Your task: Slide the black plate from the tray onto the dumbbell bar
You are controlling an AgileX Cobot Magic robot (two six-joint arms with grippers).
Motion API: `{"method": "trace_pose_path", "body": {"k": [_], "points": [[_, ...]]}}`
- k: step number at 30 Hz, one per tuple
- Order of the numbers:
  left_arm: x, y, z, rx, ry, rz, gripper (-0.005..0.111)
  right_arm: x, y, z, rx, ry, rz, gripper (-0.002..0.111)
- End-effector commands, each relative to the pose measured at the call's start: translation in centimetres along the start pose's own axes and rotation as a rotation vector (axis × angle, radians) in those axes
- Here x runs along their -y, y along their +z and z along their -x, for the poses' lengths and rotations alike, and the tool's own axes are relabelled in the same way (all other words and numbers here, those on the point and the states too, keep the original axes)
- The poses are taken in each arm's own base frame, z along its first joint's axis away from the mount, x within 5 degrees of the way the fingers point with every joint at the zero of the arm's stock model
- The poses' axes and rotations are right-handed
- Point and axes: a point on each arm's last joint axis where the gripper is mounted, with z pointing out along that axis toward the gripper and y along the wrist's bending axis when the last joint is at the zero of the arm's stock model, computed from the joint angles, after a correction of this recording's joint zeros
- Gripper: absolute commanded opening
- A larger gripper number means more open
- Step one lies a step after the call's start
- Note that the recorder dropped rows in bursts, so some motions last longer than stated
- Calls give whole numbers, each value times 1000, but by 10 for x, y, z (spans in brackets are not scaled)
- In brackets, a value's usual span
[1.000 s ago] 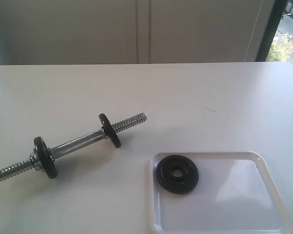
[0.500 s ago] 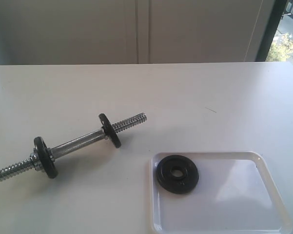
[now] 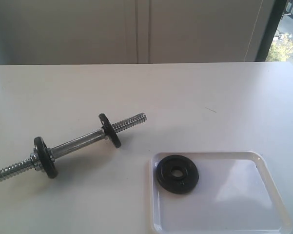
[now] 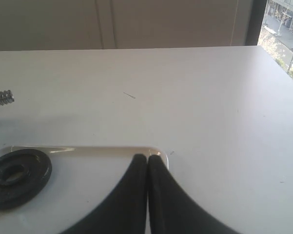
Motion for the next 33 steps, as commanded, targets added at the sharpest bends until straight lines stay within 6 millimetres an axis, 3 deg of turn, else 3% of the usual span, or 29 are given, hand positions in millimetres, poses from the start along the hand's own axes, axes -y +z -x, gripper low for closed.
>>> {"method": "trace_pose_path", "body": {"k": [1,4,6,19,33], "points": [[7,14,12,-142,20,-35,0,0,0,-1,7,0,4,0],[0,9,0,-434,60,53,0,0,0,-1,7,0,4,0],[-2,8,1,-495,153,51,0,0,0,-1,7,0,4,0],[-4,34,8,-706,299,68,0,0,0,-1,7,0,4,0],[9,54,-13,-1006,333,-100,0,0,0,-1,7,0,4,0]]}}
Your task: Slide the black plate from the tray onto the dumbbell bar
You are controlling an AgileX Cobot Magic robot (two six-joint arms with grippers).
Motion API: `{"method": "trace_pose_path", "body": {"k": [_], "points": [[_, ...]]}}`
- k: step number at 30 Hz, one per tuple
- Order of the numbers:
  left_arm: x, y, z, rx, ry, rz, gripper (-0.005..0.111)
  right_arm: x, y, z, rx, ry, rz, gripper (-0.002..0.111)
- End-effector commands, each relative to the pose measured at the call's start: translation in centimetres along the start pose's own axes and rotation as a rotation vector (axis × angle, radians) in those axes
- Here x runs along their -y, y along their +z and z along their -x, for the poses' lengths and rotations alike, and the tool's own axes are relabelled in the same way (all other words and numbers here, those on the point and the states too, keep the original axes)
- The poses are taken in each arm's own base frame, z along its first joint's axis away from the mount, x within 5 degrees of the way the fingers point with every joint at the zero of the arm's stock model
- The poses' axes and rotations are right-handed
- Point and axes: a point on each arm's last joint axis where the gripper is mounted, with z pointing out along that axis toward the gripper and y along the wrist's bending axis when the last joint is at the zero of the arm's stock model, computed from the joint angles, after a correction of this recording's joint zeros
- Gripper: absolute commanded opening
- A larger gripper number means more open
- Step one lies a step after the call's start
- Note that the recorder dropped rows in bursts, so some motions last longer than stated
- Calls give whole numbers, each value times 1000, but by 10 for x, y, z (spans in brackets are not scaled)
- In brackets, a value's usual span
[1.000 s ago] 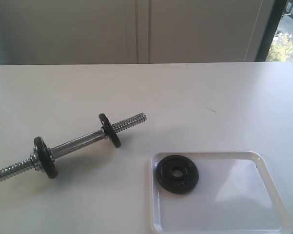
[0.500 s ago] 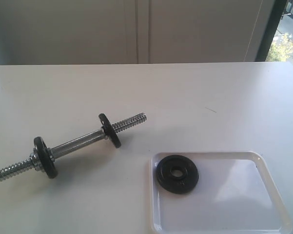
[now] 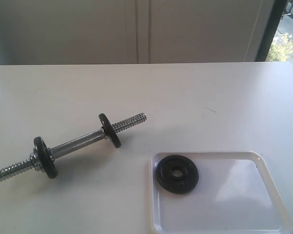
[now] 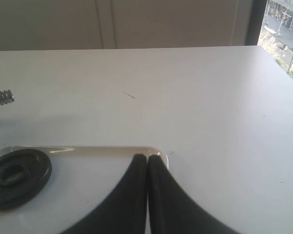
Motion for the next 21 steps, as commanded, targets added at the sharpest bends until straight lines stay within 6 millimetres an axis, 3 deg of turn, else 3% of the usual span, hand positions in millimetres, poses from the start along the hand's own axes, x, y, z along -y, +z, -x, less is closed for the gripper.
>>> {"method": "trace_pose_path", "body": {"k": [1,12,21], "points": [[9,6,11,-59,23,-112,0,0,0,-1,7,0,4,0],[43,32,31,-288,229,-473,0,0,0,-1,7,-21,4,0],[55,34,37,-253,267,-592,0,0,0,-1,7,-21,4,0]]}}
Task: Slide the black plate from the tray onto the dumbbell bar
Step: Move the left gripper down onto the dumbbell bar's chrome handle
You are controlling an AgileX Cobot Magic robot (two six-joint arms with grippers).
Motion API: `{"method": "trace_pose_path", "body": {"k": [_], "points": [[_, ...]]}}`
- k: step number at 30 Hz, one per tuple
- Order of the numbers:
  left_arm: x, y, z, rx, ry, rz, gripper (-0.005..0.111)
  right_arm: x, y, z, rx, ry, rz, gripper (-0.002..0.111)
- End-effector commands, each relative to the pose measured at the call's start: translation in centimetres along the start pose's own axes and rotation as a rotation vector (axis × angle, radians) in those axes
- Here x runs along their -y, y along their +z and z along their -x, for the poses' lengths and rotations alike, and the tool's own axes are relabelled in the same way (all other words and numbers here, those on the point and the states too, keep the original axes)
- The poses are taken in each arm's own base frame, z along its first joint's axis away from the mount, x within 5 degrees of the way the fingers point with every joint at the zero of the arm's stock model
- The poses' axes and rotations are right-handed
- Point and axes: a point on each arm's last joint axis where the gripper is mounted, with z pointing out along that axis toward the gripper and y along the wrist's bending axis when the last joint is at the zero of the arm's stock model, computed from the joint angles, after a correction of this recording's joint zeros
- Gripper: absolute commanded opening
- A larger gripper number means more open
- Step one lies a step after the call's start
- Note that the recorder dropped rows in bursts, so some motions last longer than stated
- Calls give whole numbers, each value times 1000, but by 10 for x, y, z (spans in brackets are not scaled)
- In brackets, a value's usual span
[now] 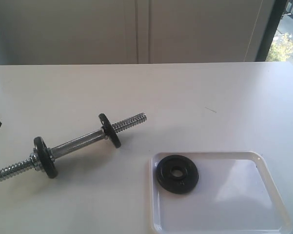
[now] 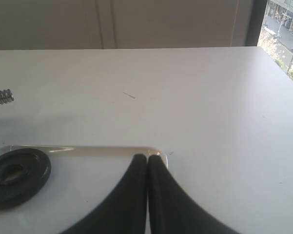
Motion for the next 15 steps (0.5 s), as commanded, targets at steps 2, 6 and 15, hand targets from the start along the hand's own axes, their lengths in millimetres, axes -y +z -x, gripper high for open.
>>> {"method": "trace_pose_path", "body": {"k": [2,6,15], "points": [[2,2,4,10,-5,-35,0,0,0,-1,7,-7,4,0],[0,15,5,-47,-30,-77,0,0,0,-1,7,-7,4,0],[-12,25,37,-161,-23,-167,0,0,0,-1,7,-7,4,0]]}}
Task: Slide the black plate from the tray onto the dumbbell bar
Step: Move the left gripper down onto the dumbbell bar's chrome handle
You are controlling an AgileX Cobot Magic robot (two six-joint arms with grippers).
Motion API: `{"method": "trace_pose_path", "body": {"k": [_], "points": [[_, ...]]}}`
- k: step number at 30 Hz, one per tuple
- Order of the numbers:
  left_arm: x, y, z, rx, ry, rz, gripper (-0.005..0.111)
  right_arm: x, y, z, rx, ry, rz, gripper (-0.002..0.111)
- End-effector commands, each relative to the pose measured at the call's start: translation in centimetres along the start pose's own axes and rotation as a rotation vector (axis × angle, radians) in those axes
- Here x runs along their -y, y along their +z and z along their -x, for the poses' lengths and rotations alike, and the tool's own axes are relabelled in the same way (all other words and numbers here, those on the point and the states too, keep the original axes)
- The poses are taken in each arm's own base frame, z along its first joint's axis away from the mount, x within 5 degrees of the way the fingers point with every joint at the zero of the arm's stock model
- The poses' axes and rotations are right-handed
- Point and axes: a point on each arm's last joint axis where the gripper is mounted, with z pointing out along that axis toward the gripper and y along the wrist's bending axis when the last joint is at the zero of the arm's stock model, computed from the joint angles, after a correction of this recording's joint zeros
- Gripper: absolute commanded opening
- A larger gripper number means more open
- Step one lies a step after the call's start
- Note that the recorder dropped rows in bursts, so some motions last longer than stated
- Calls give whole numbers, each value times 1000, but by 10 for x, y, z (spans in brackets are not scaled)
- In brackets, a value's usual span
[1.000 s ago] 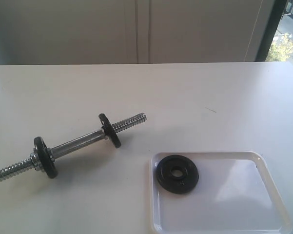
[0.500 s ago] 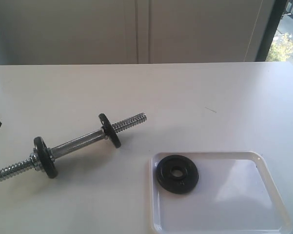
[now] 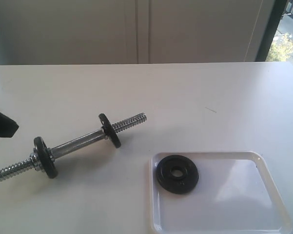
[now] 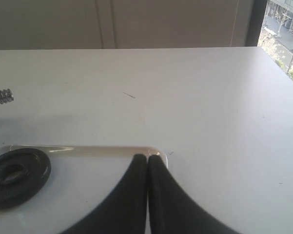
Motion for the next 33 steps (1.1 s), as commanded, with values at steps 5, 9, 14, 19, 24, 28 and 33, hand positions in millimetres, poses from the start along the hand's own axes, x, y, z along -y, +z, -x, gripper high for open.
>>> {"method": "trace_pose_path", "body": {"k": [5,9,14,19,24,28,33], "points": [[-10,1,38,-104,19,-105,0,0,0,-1,7,-5,4,0],[-20,10,56,-165,-4,-146,0,0,0,-1,7,-5,4,0],[-21,27,83,-224,26,-209,0,0,0,-1,7,-5,4,0],[-20,61,105,-302,113,-178,0,0,0,-1,7,-5,4,0],[-25,95,105,-437,170,-85,0,0,0,-1,7,-5,4,0],[-27,115,108,-414,159,-92,0,0,0,-1,9,-5,4,0],[-28,129,111,-372,165,-111,0,0,0,-1,11,-5,4,0]]}}
